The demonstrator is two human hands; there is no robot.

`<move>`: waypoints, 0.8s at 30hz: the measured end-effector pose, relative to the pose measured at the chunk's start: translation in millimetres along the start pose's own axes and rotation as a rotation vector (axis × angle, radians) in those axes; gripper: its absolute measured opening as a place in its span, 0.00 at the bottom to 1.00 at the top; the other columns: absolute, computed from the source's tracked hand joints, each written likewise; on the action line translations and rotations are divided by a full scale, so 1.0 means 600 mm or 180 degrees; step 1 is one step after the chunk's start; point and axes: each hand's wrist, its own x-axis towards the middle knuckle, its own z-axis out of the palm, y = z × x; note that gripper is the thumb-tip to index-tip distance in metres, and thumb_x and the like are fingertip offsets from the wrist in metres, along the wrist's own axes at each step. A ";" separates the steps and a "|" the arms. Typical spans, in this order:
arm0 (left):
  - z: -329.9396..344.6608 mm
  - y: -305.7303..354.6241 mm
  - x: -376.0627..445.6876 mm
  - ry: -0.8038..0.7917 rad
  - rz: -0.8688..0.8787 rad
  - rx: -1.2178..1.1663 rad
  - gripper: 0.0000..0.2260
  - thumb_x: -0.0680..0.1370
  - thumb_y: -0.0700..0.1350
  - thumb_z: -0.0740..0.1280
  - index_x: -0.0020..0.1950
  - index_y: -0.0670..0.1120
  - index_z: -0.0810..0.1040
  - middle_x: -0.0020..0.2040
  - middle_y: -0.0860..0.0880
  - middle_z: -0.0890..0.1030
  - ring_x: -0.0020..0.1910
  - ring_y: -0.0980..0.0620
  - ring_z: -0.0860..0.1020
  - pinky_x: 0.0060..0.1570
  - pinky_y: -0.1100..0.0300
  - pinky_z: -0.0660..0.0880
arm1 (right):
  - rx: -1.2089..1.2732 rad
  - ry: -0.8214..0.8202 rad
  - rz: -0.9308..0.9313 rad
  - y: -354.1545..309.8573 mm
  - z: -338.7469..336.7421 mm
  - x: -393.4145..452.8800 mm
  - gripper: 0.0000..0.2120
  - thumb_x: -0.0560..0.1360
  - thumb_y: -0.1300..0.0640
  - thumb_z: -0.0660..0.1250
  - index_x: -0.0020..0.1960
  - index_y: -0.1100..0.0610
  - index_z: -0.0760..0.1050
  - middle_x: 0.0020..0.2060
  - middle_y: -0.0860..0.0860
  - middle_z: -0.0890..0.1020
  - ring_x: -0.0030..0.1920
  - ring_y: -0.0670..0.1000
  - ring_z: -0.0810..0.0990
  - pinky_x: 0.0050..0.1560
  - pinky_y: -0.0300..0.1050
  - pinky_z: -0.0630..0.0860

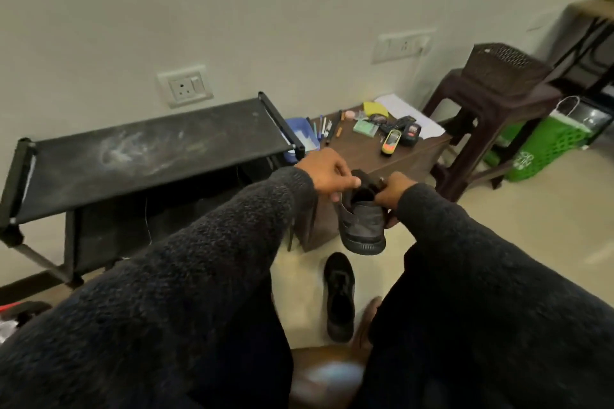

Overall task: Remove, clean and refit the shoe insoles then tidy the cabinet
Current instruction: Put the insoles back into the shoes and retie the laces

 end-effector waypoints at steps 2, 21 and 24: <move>-0.014 -0.012 0.016 0.0491 0.0002 -0.0231 0.10 0.80 0.51 0.68 0.56 0.47 0.82 0.45 0.49 0.86 0.43 0.52 0.85 0.54 0.53 0.82 | 0.0027 0.0209 -0.0146 -0.004 -0.035 -0.003 0.15 0.72 0.65 0.73 0.58 0.62 0.77 0.45 0.63 0.85 0.36 0.62 0.87 0.37 0.61 0.84; 0.113 -0.152 0.364 0.0910 -0.0388 0.0488 0.22 0.78 0.60 0.68 0.66 0.48 0.76 0.59 0.47 0.78 0.57 0.47 0.77 0.57 0.50 0.76 | 0.0077 0.0931 -0.1106 0.016 0.030 0.269 0.48 0.71 0.61 0.67 0.79 0.33 0.45 0.58 0.58 0.82 0.55 0.63 0.80 0.56 0.60 0.79; 0.131 -0.147 0.379 0.1128 -0.0655 0.1118 0.26 0.78 0.68 0.60 0.56 0.46 0.78 0.54 0.45 0.78 0.54 0.44 0.77 0.50 0.49 0.78 | 0.0250 0.0948 -0.1047 0.031 0.029 0.305 0.35 0.72 0.60 0.67 0.76 0.43 0.63 0.64 0.52 0.80 0.60 0.57 0.80 0.60 0.57 0.79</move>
